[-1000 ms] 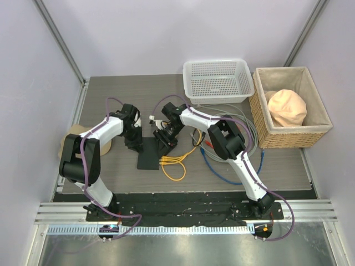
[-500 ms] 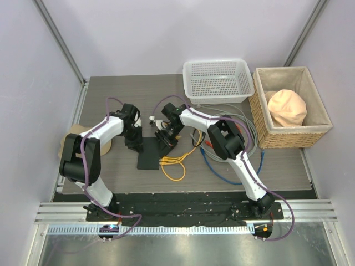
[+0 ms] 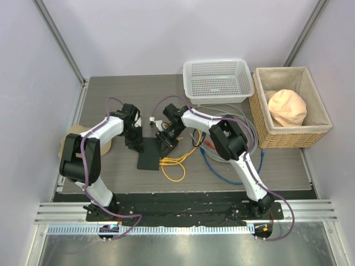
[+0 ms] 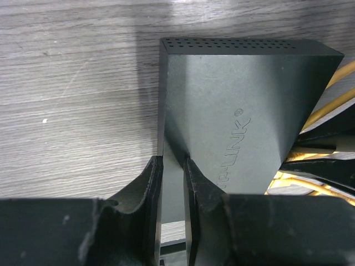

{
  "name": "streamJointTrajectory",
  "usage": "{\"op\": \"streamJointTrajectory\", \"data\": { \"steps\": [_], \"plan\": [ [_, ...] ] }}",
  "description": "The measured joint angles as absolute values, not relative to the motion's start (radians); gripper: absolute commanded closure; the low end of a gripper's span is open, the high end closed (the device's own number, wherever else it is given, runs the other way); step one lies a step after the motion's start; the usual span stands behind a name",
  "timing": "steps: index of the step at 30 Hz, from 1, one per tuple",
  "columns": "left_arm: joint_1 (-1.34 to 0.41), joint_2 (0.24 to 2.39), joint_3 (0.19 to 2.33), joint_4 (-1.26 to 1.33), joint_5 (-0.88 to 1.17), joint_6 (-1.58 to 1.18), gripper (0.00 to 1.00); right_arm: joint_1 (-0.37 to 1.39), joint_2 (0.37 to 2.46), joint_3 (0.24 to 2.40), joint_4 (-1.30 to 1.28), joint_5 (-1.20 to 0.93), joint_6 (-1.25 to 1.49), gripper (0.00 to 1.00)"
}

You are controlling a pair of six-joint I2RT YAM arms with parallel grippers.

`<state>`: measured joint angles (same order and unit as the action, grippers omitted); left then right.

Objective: Pull the plug from the switch port

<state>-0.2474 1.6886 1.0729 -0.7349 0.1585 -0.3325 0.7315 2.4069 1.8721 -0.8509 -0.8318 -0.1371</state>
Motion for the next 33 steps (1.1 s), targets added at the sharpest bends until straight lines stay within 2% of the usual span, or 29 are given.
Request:
{"op": "streamJointTrajectory", "data": {
  "steps": [16,27,29,30,32,33],
  "plan": [
    [-0.249,1.682,1.066,-0.725,0.17,-0.331,0.87,0.667,2.249,1.651,-0.891,-0.73,-0.25,0.98],
    [-0.249,1.666,1.048,-0.706,0.17,-0.329,0.87,0.379,2.167,1.611,-1.015,-0.523,-0.366,0.98],
    [-0.249,1.665,1.048,-0.706,0.169,-0.329,0.87,0.337,2.163,1.63,-1.019,-0.487,-0.366,0.91],
    [-0.249,1.665,1.047,-0.706,0.17,-0.329,0.86,0.324,2.152,1.633,-1.01,-0.472,-0.366,0.82],
    [-0.249,1.664,1.046,-0.704,0.169,-0.329,0.86,0.317,2.117,1.63,-0.987,-0.439,-0.366,0.73],
    [-0.249,1.663,1.046,-0.704,0.17,-0.329,0.86,0.318,2.094,1.623,-0.971,-0.435,-0.368,0.65]
  ]
}}
